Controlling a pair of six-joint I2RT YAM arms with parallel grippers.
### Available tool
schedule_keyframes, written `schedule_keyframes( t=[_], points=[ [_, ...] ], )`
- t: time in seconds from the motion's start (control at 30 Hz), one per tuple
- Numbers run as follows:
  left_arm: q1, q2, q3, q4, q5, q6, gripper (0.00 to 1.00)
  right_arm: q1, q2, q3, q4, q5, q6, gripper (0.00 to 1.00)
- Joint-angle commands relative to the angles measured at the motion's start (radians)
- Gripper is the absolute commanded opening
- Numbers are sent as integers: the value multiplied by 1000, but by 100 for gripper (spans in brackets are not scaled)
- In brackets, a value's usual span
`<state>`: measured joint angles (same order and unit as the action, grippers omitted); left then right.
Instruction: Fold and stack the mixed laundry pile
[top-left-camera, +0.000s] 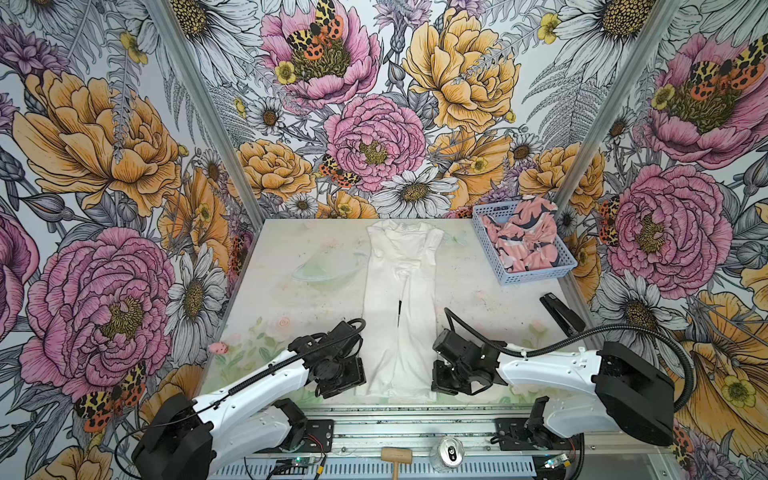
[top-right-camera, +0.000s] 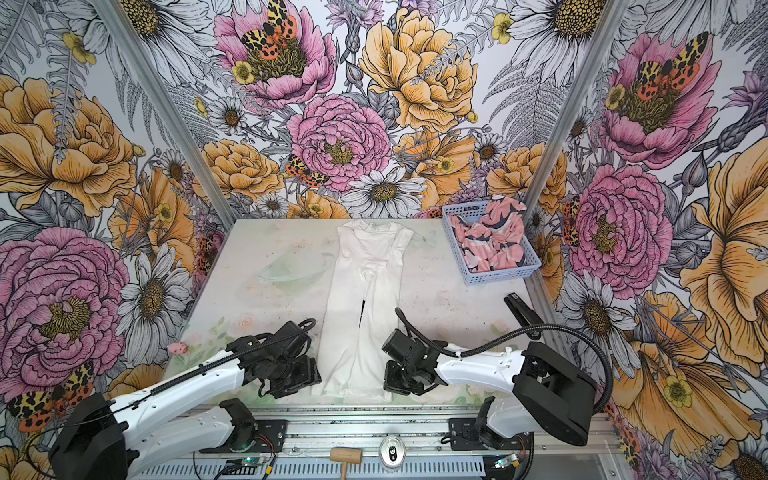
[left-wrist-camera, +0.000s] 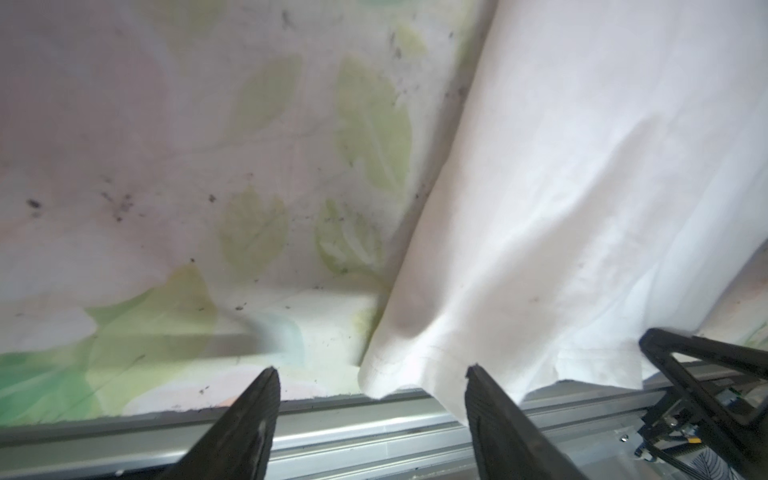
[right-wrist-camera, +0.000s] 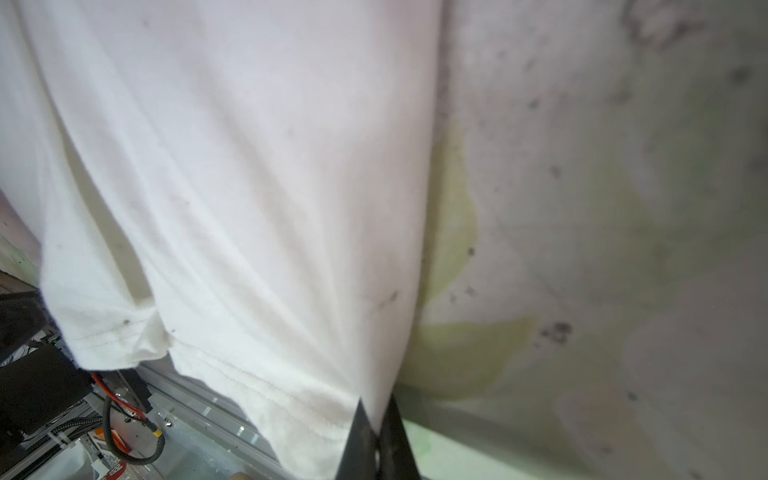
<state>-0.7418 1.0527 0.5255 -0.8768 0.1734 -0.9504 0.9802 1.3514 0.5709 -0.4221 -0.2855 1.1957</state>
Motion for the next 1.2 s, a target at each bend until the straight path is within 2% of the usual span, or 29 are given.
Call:
schedule_keyframes(
  t=[0.0, 0.17, 0.37, 0.53, 0.6, 0.7, 0.73, 1.03, 1.17],
  points=[
    [-28, 59, -14, 41, 16, 22, 72, -9, -4, -5, -43, 2, -18, 0],
    [-30, 84, -46, 98, 26, 19, 65, -10, 2, 2, -43, 5, -22, 0],
    [-38, 88, -56, 141, 53, 13, 46, -10, 2, -1, -41, 6, -21, 0],
    [-56, 124, -47, 156, 64, 17, 41, -8, -4, -1, -41, 9, -22, 0],
    [-65, 145, -44, 156, 64, 18, 30, -9, -10, -4, -41, 11, -22, 0],
    [-67, 140, -45, 155, 64, 9, 3, -9, -26, -4, -41, 13, -21, 0],
    [-67, 128, -43, 152, 64, 4, 0, -9, -36, -4, -41, 12, -21, 0],
    [-66, -70, 124, -96, 9, -25, 0, -11, -213, 69, -167, 31, -4, 0],
    [-70, -127, 110, -146, 3, -49, 0, -10, -257, 70, -215, 35, 2, 0]
  ],
)
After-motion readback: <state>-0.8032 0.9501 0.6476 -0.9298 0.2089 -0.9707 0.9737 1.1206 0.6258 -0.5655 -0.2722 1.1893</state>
